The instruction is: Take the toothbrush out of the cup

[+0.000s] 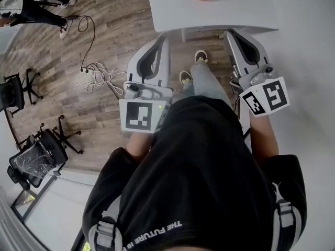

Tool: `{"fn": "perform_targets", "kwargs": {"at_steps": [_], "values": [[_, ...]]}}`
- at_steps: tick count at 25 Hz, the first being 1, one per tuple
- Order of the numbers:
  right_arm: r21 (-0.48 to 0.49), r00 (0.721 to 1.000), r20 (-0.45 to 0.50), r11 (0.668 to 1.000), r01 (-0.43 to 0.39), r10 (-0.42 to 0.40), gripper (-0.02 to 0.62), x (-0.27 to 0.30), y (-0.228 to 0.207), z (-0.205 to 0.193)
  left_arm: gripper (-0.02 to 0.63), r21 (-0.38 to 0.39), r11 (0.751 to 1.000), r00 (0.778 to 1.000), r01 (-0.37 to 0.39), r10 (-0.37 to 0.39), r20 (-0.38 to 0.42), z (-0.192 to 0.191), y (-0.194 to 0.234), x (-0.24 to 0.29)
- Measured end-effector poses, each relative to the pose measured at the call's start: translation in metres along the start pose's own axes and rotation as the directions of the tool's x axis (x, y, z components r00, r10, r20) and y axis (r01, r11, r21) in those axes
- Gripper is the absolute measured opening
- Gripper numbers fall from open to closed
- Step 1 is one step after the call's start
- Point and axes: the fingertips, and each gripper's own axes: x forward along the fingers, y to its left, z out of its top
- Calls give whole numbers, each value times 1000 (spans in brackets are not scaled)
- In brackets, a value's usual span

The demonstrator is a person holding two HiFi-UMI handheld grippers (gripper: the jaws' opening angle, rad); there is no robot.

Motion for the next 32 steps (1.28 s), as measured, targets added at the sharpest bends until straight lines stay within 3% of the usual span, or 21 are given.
{"fn": "perform_targets", "kwargs": {"at_steps": [5,12,15,22,32], "values": [[13,1000,1,1000,-11,11,18,12,-14,5,20,19,1000,1000,-4,3,5,6,5,18],[42,1000,-10,999,-2,3,18,43,-60,1,20,12,1000,998,-20,20,-52,-3,18,66],[50,1000,-15,999,-3,3,18,53,-77,2,20,28,1000,1000,-13,14,-19,2,22,88],[43,999,-38,999,-9,11,18,86,-124,8,20,26,1000,999,-17,18,-41,7,38,144],[51,997,-71,999,1,3,18,102,-177,-1,20,24,999,994,-21,23,-104,-10,47,188]]}}
